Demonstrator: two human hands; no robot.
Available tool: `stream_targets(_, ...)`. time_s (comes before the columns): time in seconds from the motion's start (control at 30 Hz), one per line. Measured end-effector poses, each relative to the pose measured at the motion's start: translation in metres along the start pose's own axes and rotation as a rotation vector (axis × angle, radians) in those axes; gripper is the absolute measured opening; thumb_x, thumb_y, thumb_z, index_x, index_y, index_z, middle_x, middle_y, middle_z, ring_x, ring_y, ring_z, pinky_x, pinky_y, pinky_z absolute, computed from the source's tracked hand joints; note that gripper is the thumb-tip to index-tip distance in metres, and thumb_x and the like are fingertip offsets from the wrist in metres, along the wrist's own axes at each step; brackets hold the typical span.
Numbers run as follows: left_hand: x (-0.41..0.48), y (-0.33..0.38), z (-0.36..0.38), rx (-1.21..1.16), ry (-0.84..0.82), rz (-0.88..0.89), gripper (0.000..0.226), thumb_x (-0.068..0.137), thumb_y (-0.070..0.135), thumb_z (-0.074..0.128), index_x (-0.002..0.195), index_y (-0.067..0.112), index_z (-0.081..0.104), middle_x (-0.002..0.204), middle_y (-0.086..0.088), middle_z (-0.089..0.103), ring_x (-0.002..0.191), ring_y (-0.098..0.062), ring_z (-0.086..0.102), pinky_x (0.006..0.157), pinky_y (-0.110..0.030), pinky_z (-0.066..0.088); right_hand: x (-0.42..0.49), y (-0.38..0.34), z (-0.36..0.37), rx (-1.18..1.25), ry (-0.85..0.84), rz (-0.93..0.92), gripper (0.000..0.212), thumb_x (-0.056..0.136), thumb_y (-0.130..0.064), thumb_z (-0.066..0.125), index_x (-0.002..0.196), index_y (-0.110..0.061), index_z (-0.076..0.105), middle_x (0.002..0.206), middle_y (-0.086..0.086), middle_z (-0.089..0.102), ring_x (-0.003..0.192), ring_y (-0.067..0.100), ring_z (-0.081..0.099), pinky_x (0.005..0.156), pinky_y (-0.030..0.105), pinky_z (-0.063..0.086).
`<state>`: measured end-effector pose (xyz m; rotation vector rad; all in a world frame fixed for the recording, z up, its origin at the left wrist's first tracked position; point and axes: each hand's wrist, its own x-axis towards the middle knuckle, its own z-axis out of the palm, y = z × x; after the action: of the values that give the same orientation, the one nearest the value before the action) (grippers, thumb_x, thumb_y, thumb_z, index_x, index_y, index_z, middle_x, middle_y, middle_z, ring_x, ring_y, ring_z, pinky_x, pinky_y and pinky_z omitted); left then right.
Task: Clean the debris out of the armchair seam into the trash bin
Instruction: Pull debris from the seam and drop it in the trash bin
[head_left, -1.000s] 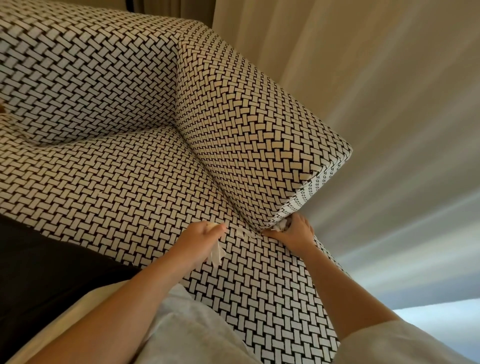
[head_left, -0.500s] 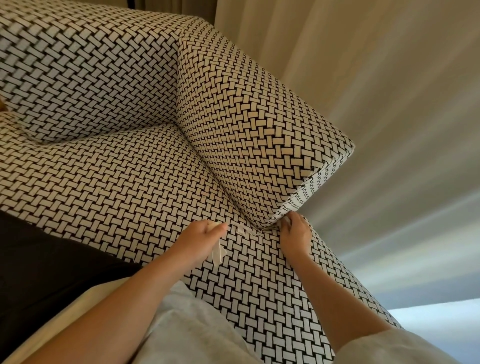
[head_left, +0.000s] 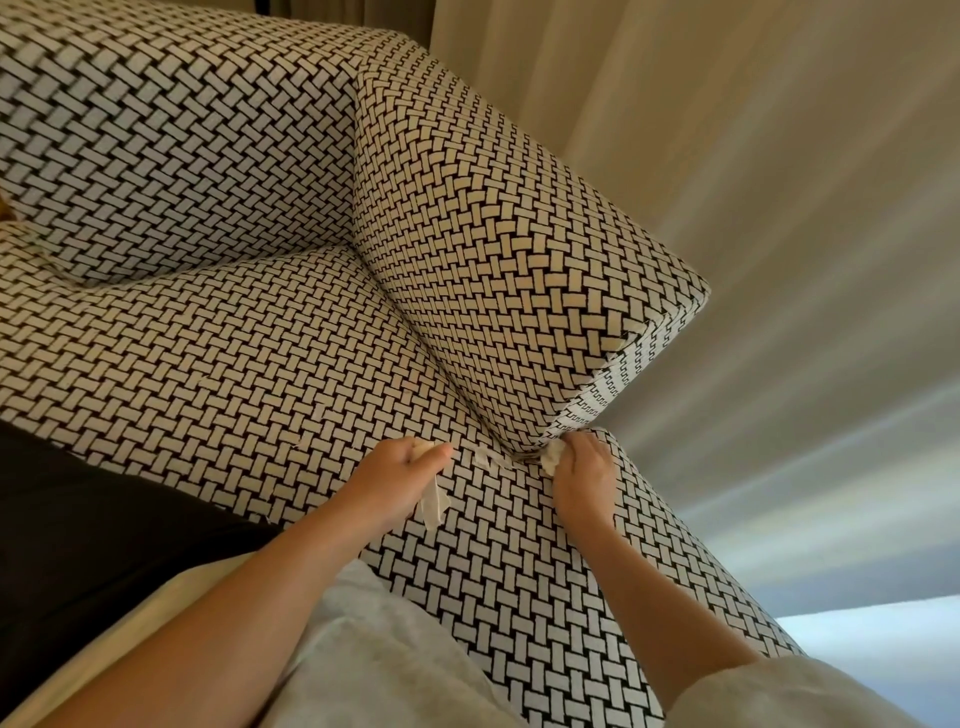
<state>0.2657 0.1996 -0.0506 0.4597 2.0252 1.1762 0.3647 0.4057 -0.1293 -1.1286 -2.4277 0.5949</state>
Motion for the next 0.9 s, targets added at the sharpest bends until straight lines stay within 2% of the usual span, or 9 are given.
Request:
stream_targets(0.07, 0.001, 0.000, 0.000, 0.003, -0.008, 0.001, 0.036, 0.092, 0.044, 0.042, 0.083, 0.013, 0.056, 0.072, -0.003, 0.047, 0.069, -0.016, 0.047, 0.072, -0.031, 0.042, -0.006, -0.003, -0.003, -0.006, -0.054, -0.034, 0.043, 0.091, -0.035, 0.026, 0.083, -0.014, 0.062, 0.083, -0.002, 0.059, 0.093, 0.019, 0.048, 0.084, 0.033, 0.039)
stream_targets(0.13, 0.000, 0.001, 0.000, 0.007, -0.017, 0.003, 0.036, 0.093, 0.044, 0.041, 0.077, 0.013, 0.051, 0.070, -0.001, 0.046, 0.068, -0.016, 0.046, 0.073, -0.030, 0.042, -0.012, -0.006, -0.005, -0.025, -0.127, -0.029, 0.056, 0.083, -0.052, 0.012, 0.083, -0.020, 0.058, 0.087, -0.006, 0.056, 0.102, 0.018, 0.043, 0.089, 0.036, 0.039)
stream_targets(0.23, 0.000, 0.002, 0.000, 0.022, -0.041, 0.015, 0.034, 0.094, 0.044, 0.039, 0.082, 0.013, 0.049, 0.069, -0.002, 0.044, 0.066, -0.016, 0.043, 0.066, -0.027, 0.040, -0.017, -0.010, -0.005, -0.205, -0.232, -0.033, 0.057, 0.083, -0.066, 0.019, 0.097, -0.022, 0.052, 0.106, -0.007, 0.052, 0.115, 0.015, 0.036, 0.100, 0.036, 0.034)
stream_targets(0.33, 0.000, 0.003, 0.002, 0.025, -0.046, 0.012, 0.038, 0.094, 0.043, 0.040, 0.072, 0.013, 0.046, 0.067, -0.002, 0.046, 0.061, -0.014, 0.043, 0.063, -0.027, 0.038, -0.017, -0.013, -0.006, -0.272, -0.249, -0.072, 0.054, 0.083, -0.068, 0.036, 0.102, -0.019, 0.049, 0.108, -0.004, 0.049, 0.111, 0.016, 0.041, 0.100, 0.032, 0.032)
stream_targets(0.43, 0.001, 0.004, 0.004, 0.035, -0.040, 0.010, 0.037, 0.095, 0.042, 0.040, 0.074, 0.011, 0.047, 0.066, -0.001, 0.045, 0.060, -0.013, 0.042, 0.062, -0.026, 0.036, -0.019, -0.013, -0.002, -0.276, -0.267, -0.132, 0.055, 0.075, -0.074, 0.042, 0.093, -0.021, 0.040, 0.096, -0.007, 0.045, 0.094, 0.013, 0.043, 0.090, 0.027, 0.038)
stream_targets(0.57, 0.001, 0.004, 0.004, 0.028, -0.036, 0.012, 0.035, 0.094, 0.041, 0.041, 0.077, 0.011, 0.048, 0.065, -0.001, 0.044, 0.060, -0.014, 0.043, 0.064, -0.027, 0.038, -0.024, -0.016, -0.001, -0.251, -0.215, -0.195, 0.056, 0.074, -0.069, 0.053, 0.099, -0.020, 0.044, 0.095, -0.008, 0.047, 0.089, 0.010, 0.043, 0.085, 0.025, 0.039)
stream_targets(0.67, 0.001, 0.003, 0.003, 0.022, -0.034, 0.013, 0.035, 0.094, 0.042, 0.042, 0.076, 0.012, 0.046, 0.065, -0.001, 0.044, 0.061, -0.015, 0.042, 0.065, -0.028, 0.039, -0.033, -0.019, 0.000, -0.187, -0.204, -0.269, 0.053, 0.079, -0.061, 0.055, 0.112, -0.020, 0.047, 0.102, -0.008, 0.053, 0.094, 0.010, 0.046, 0.088, 0.025, 0.041)
stream_targets(0.77, 0.000, 0.003, 0.001, 0.020, -0.020, 0.018, 0.037, 0.093, 0.043, 0.042, 0.078, 0.011, 0.051, 0.067, -0.001, 0.046, 0.064, -0.016, 0.045, 0.069, -0.031, 0.041, -0.042, -0.029, 0.010, -0.144, -0.147, -0.392, 0.063, 0.082, -0.060, 0.045, 0.130, -0.020, 0.041, 0.115, -0.003, 0.057, 0.105, 0.016, 0.052, 0.093, 0.031, 0.044)
stream_targets(0.9, -0.001, 0.003, -0.001, 0.013, 0.001, 0.028, 0.041, 0.094, 0.042, 0.042, 0.100, 0.006, 0.060, 0.069, 0.000, 0.047, 0.067, -0.014, 0.047, 0.072, -0.031, 0.043, -0.042, -0.053, 0.024, -0.182, -0.196, -0.361, 0.079, 0.081, -0.062, 0.041, 0.145, -0.020, 0.020, 0.135, 0.004, 0.042, 0.123, 0.024, 0.037, 0.103, 0.035, 0.035)
